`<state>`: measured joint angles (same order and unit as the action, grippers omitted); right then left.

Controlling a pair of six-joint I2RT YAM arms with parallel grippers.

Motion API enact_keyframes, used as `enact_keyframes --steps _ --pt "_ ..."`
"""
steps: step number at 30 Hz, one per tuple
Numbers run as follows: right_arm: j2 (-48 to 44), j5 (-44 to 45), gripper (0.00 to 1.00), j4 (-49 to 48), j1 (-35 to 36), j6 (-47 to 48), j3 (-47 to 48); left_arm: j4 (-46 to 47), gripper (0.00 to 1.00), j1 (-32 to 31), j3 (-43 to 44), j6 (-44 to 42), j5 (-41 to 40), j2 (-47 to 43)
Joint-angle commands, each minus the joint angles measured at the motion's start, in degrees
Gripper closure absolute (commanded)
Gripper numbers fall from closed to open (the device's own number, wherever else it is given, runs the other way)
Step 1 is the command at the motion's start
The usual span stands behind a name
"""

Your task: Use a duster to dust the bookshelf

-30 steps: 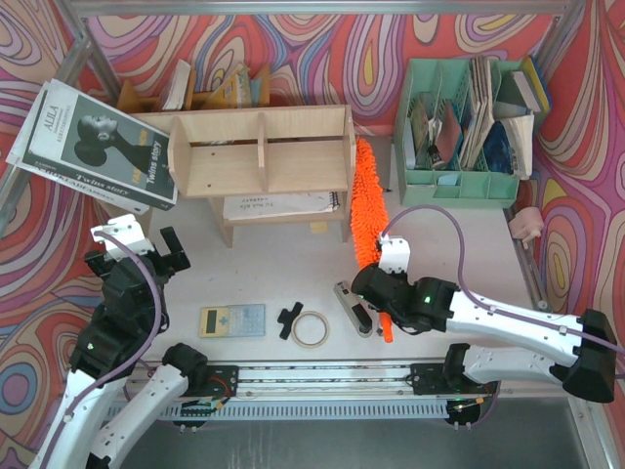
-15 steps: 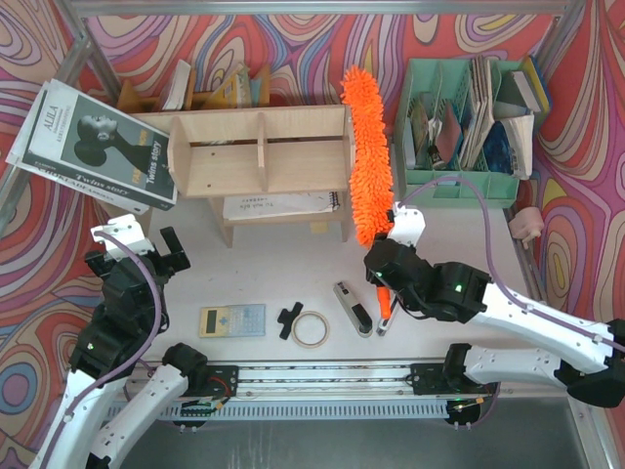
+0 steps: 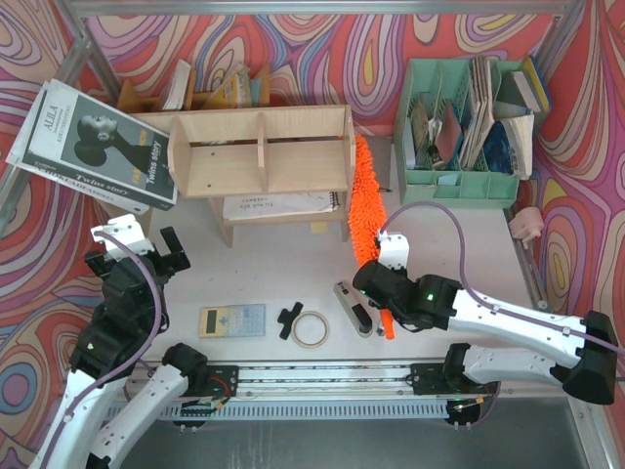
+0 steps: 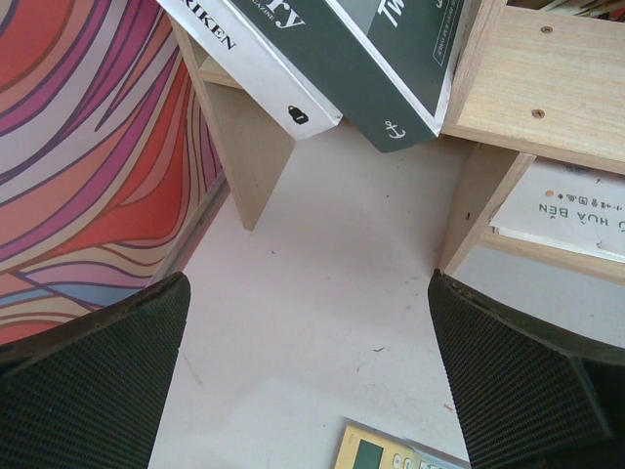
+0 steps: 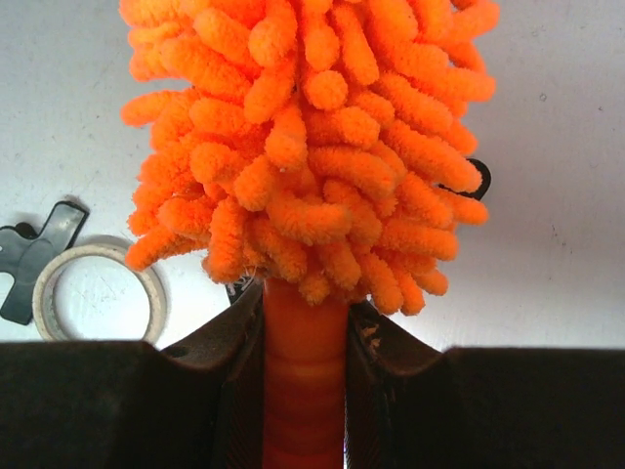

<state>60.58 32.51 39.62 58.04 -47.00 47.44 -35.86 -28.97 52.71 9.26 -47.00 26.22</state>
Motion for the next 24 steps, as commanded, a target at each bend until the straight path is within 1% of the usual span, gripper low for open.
enact_keyframes --steps 1,7,11,14,24 --pt "-0.7 2.4 1.00 -3.7 -0.6 1.4 3.4 0.3 0.02 0.3 0.1 0.2 -0.9 -0.3" --pt "-2.5 4.5 1.00 -2.3 -0.7 4.8 10.6 0.2 0.02 0.3 0.2 0.2 -0.9 -0.2" --pt "-3.2 4.0 1.00 -2.5 -0.7 5.2 12.5 0.2 0.01 0.3 0.2 0.2 -1.1 -0.5" --pt "-2.7 3.8 1.00 -3.0 -0.6 4.5 10.9 0.2 0.02 0.3 0.1 0.2 -1.1 -0.4" --pt "0.2 -1.2 1.00 -5.8 -0.7 -0.6 -0.7 0.2 0.01 0.2 0.2 0.2 -0.9 -0.3"
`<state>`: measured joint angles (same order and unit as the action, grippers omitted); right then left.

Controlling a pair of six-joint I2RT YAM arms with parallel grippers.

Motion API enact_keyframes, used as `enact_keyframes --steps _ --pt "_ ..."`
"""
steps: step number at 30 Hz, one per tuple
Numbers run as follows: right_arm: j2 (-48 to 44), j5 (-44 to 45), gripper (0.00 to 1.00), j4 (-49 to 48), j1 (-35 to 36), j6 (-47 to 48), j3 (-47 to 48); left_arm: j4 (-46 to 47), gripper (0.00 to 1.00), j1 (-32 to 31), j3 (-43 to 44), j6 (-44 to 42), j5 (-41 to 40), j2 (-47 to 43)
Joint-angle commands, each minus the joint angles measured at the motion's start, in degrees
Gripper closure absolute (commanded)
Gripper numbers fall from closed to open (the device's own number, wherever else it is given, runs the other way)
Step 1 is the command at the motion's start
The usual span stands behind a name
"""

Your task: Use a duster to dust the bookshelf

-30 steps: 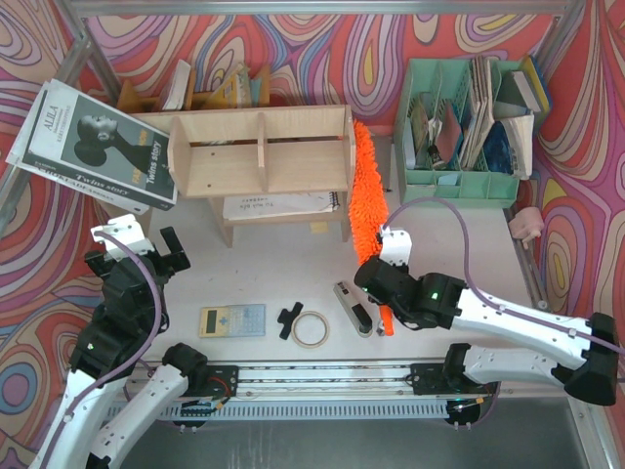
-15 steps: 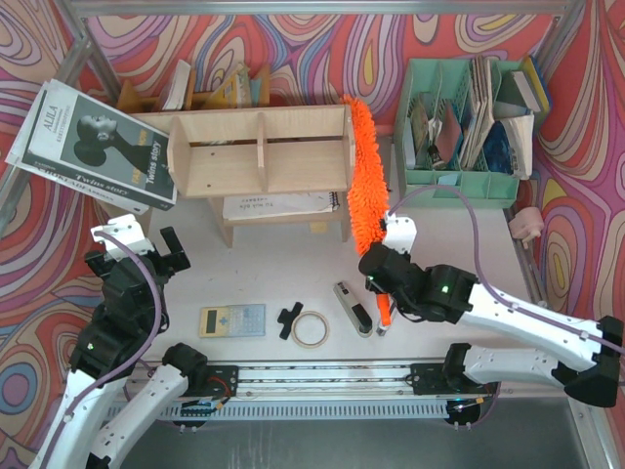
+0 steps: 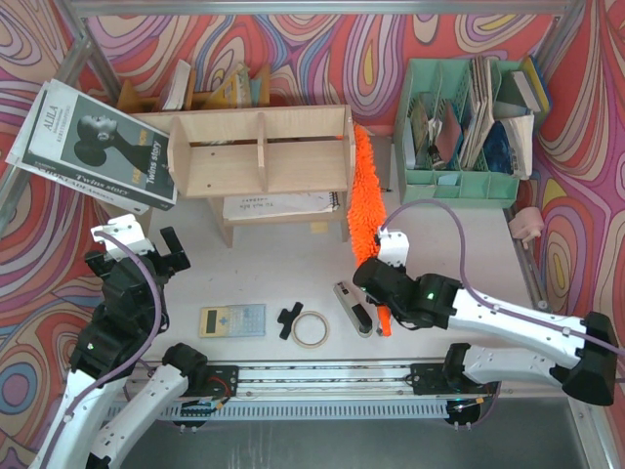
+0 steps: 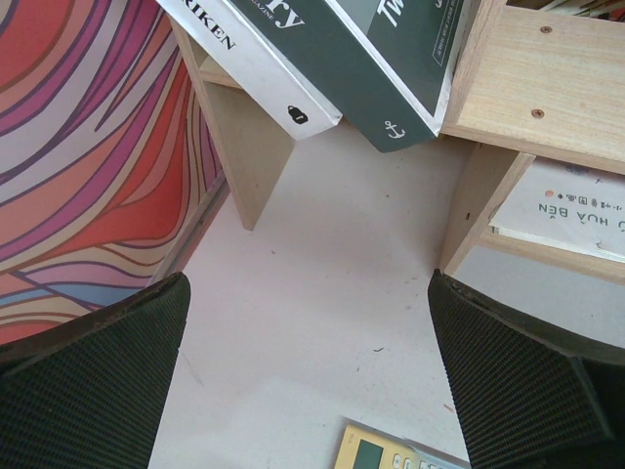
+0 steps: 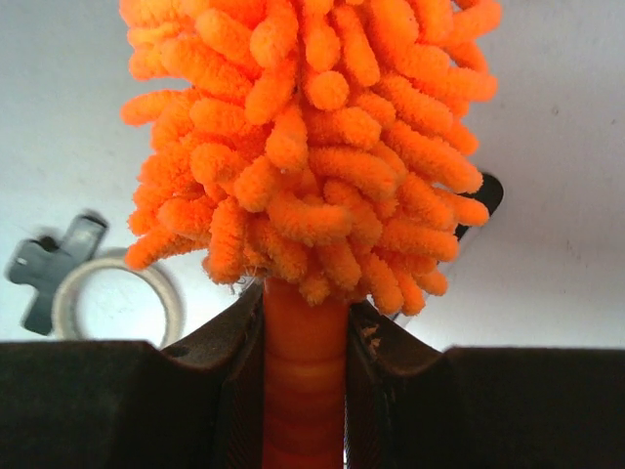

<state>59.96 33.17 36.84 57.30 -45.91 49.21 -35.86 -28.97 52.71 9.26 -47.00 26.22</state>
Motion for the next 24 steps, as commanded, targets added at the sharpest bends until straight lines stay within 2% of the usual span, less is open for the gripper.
enact_keyframes --steps 1,10,19,24 --pt "1.0 -2.6 1.00 -3.4 0.0 -1.9 -3.2 0.2 0.01 0.3 0.2 0.2 -0.9 -0.4" --pt "5.7 -6.3 1.00 -4.6 0.0 -3.5 -4.5 0.1 0.02 0.3 0.2 0.4 -1.0 -0.8" --pt "0.0 2.2 1.00 1.4 0.0 -0.5 5.3 0.2 0.02 0.3 0.2 0.3 -0.8 -1.1" --pt "0.1 2.7 1.00 2.5 0.0 -0.2 5.9 0.2 0.01 0.3 0.2 0.3 -0.9 -1.4"
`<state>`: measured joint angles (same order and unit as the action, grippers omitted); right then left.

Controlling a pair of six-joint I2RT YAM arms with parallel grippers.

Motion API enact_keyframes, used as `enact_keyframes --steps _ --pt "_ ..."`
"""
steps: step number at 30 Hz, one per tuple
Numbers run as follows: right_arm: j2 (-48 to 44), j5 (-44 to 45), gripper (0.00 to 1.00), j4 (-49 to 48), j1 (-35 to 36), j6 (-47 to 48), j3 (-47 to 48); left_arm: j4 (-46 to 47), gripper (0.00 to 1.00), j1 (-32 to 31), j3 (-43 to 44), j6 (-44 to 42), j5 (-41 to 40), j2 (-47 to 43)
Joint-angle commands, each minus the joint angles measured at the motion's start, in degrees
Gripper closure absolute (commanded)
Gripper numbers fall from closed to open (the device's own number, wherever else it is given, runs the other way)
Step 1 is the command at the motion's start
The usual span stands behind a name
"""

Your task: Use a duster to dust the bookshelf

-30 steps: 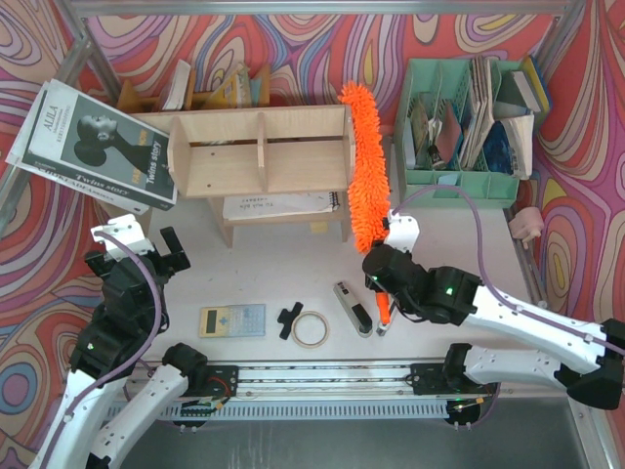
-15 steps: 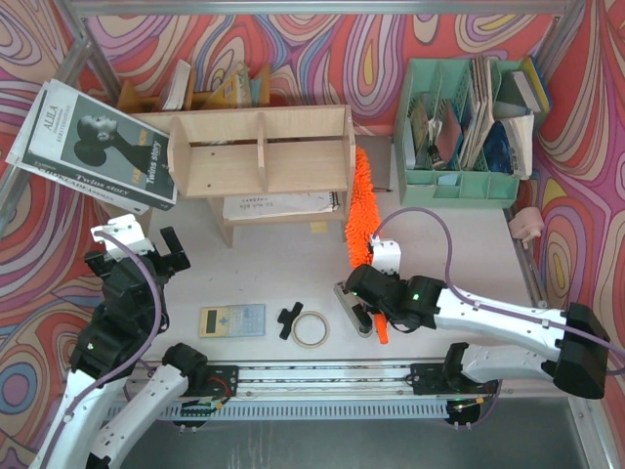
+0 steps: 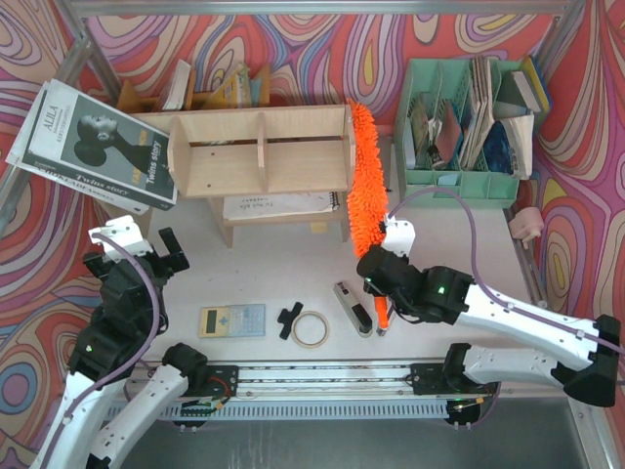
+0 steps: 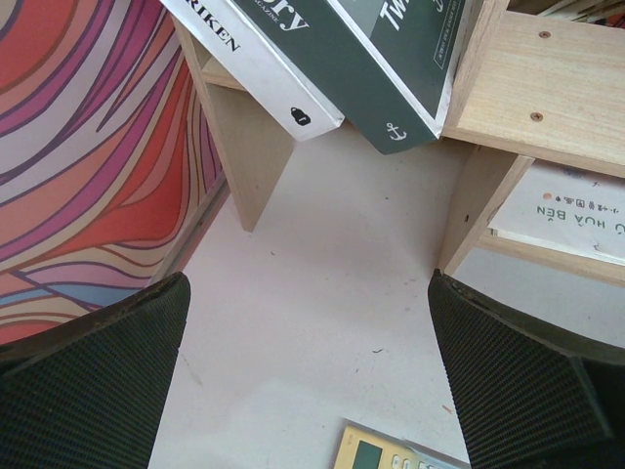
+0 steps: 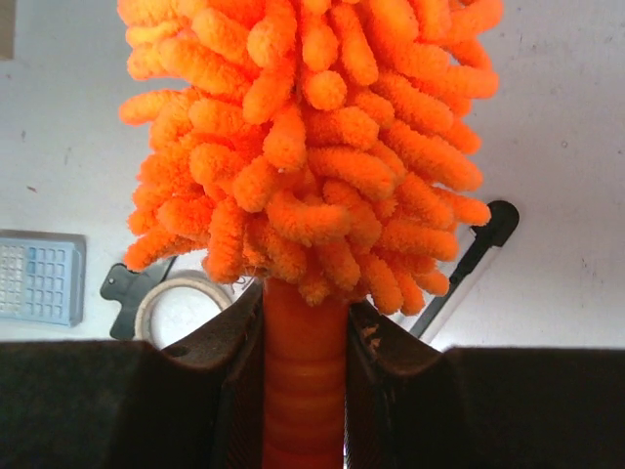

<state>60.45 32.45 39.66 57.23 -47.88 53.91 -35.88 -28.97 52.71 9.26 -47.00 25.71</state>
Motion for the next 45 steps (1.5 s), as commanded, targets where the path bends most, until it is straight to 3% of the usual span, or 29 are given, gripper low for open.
enact_keyframes --steps 1,13,21,30,45 --pt "-0.2 2.7 1.00 -0.6 0.1 1.4 0.2 0.3 0.02 0.3 0.2 0.3 -0.9 -0.9" --pt "5.0 -5.9 1.00 -9.2 -0.2 -2.1 -11.0 0.3 0.01 0.3 0.1 0.2 -1.1 -0.1" --pt "7.7 -6.0 1.00 -9.9 -1.4 -0.3 -10.5 0.1 0.01 0.3 0.3 0.3 -1.2 -0.3" --pt "0.7 -3.2 1.00 -4.2 -1.4 1.4 -3.1 0.2 0.02 0.3 0.2 0.3 -0.9 -0.2" --pt "6.9 -6.0 1.00 -10.1 -2.0 0.1 -11.7 0.2 0.01 0.3 0.2 0.3 -0.8 -0.6"
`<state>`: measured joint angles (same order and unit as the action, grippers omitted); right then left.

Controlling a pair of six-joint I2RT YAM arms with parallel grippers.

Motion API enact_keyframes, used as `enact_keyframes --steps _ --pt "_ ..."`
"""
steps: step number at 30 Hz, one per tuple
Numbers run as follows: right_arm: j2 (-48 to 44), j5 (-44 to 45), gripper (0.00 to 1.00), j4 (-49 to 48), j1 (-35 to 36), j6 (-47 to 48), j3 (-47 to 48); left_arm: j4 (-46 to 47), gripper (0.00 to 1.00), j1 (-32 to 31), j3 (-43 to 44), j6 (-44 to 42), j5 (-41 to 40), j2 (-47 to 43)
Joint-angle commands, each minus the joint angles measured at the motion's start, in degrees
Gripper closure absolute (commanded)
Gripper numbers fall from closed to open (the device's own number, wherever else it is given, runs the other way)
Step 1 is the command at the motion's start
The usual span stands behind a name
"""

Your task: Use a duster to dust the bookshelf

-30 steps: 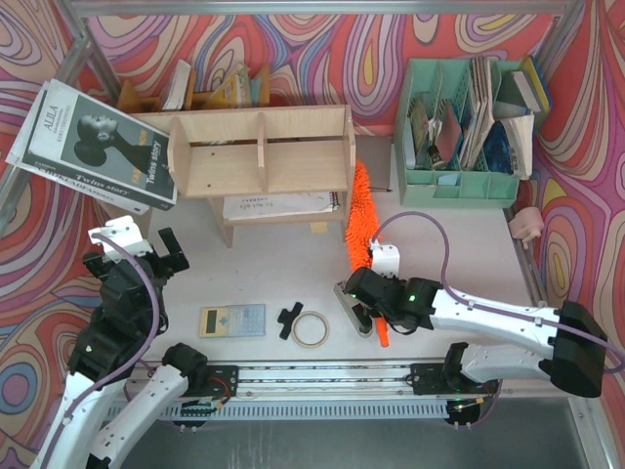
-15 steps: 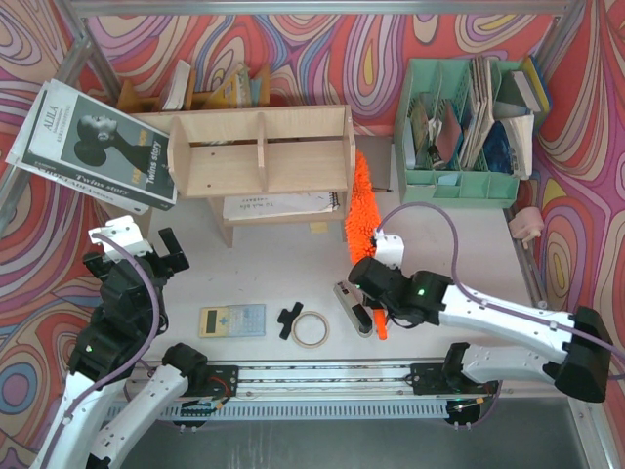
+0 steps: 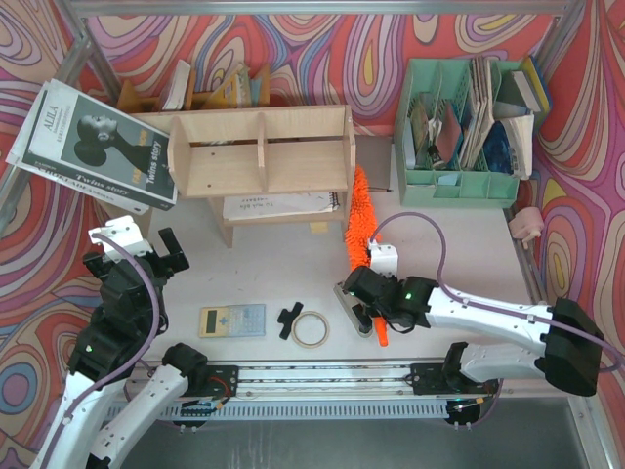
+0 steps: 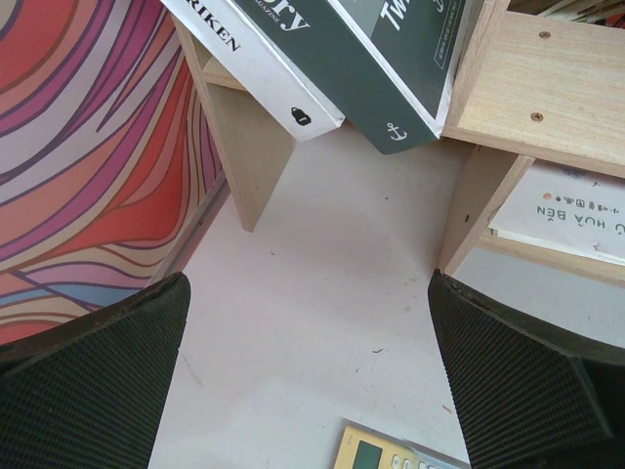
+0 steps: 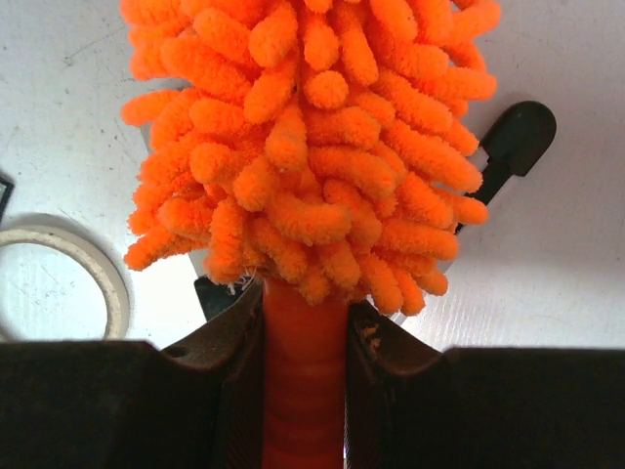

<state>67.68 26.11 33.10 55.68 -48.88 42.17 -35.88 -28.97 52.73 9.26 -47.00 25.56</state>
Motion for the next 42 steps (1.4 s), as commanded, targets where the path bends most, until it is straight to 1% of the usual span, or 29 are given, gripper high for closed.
enact_keyframes --steps 1,5,12,16,20,24,29,34,37,42 --pt "-0.5 0.4 1.00 -3.3 -0.6 1.2 0.2 0.2 0.01 0.3 0.2 0.2 -0.8 -0.5" --pt "-2.6 1.9 1.00 -0.8 -0.8 2.1 2.9 0.1 0.02 0.3 0.2 0.3 -0.9 -0.7" --pt "-10.3 7.7 1.00 6.1 -0.8 5.3 11.8 0.2 0.01 0.2 0.2 0.3 -0.9 -0.6" --pt "-13.7 9.0 1.00 7.7 -0.8 8.6 16.9 0.1 0.01 0.3 0.2 0.3 -0.9 -0.7" --pt "-17.7 9.9 1.00 7.1 -0.8 12.2 18.8 0.1 0.01 0.3 0.2 0.4 -0.9 -0.7" --pt "-21.7 9.6 1.00 3.7 -0.8 18.4 19.8 0.2 0.02 0.3 0.2 0.4 -0.9 -0.6" --pt "-24.1 7.2 1.00 -5.1 -0.8 25.7 18.5 0.0 0.02 0.3 0.3 0.3 -0.8 0.0" --pt "-25.2 -1.0 1.00 -15.3 -0.8 32.9 16.7 -0.1 0.02 0.3 0.3 0.3 -1.1 0.0" --pt "-24.4 -6.7 1.00 -18.1 -0.7 36.4 15.5 0.0 0.02 0.3 0.3 0.4 -1.3 -0.2" --pt "-27.4 -11.2 1.00 -26.6 -0.7 40.5 7.3 -0.1 0.02 0.3 0.2 0.3 -1.4 -0.2"
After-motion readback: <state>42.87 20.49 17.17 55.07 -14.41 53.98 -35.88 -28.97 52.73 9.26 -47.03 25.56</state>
